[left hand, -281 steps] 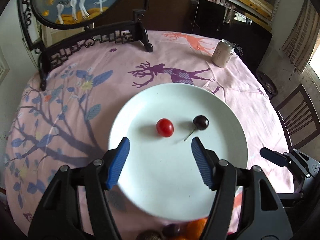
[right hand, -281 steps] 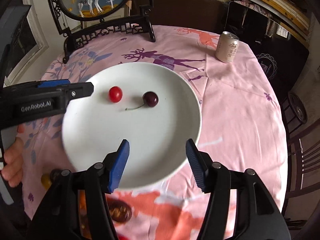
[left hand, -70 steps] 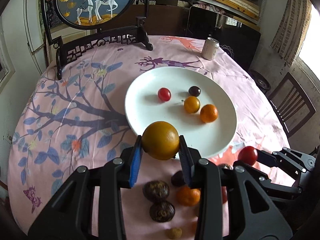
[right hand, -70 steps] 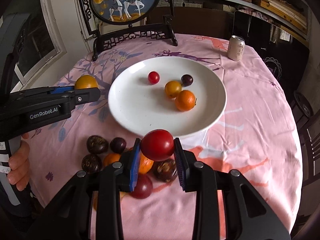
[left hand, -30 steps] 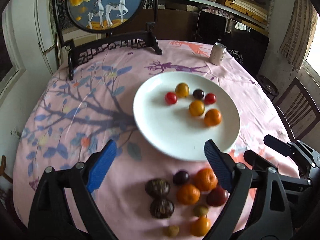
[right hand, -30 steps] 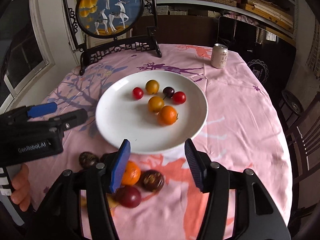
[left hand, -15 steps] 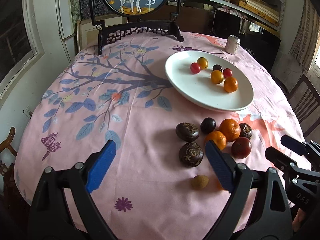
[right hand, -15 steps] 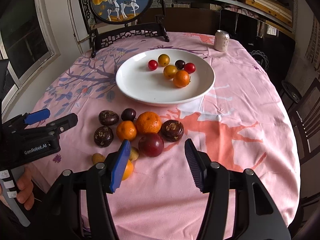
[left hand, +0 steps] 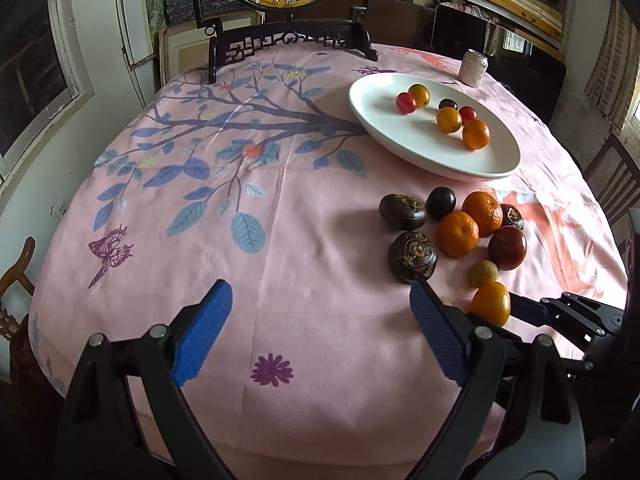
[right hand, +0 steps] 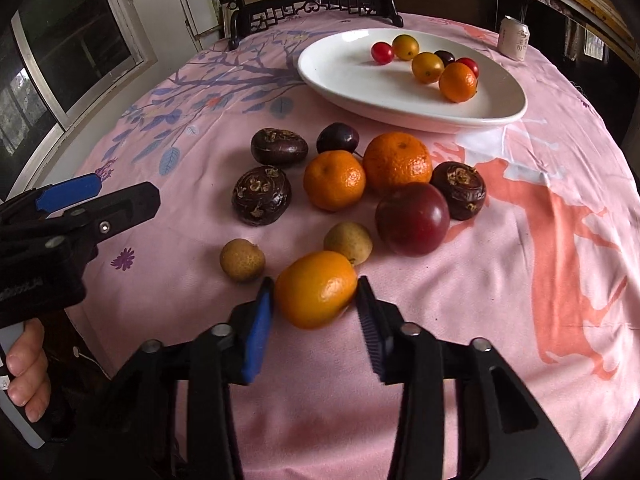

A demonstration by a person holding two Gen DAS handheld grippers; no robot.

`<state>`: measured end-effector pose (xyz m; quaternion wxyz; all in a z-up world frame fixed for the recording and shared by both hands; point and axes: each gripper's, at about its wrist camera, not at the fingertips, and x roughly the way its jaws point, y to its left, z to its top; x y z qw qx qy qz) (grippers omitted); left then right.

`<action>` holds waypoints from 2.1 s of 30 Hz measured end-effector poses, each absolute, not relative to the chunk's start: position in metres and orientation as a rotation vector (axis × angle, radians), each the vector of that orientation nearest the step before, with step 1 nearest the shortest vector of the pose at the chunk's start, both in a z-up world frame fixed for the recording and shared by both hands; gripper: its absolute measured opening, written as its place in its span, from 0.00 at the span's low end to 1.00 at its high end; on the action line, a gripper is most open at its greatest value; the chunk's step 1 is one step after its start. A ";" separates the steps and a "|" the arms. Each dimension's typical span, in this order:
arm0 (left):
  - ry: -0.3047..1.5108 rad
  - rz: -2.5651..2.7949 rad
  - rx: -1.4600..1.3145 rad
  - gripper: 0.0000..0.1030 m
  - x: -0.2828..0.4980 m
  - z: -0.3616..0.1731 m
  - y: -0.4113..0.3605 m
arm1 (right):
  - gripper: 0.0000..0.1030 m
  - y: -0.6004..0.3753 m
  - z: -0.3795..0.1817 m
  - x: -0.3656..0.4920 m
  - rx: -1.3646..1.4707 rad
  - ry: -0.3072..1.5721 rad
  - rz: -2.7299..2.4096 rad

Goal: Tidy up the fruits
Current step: 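Grasp an oval orange fruit with the right tool while the left tool grasps a small brown fruit, then carry both fruits over the white plate and open both tools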

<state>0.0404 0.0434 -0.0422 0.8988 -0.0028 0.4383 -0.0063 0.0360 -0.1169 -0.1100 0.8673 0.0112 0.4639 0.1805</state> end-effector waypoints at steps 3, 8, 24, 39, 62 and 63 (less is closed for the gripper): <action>0.922 -0.038 0.003 0.89 0.039 -0.046 0.037 | 0.39 -0.120 -0.107 0.035 0.030 0.952 0.375; 0.951 -0.108 0.031 0.89 0.038 -0.057 0.012 | 0.39 -0.146 -0.090 0.020 0.016 0.890 0.270; 1.012 -0.186 0.038 0.25 0.048 -0.078 -0.023 | 0.39 -0.194 -0.091 0.010 0.106 0.878 0.203; 0.956 -0.202 0.015 0.24 0.049 -0.048 -0.013 | 0.39 -0.192 -0.085 0.014 0.109 0.874 0.201; 1.013 -0.110 0.044 0.25 0.290 -0.013 -0.032 | 0.38 -0.206 -0.038 0.210 -0.003 0.849 0.182; 1.028 -0.106 0.040 0.25 0.299 -0.019 -0.034 | 0.38 -0.208 -0.041 0.222 -0.006 0.855 0.165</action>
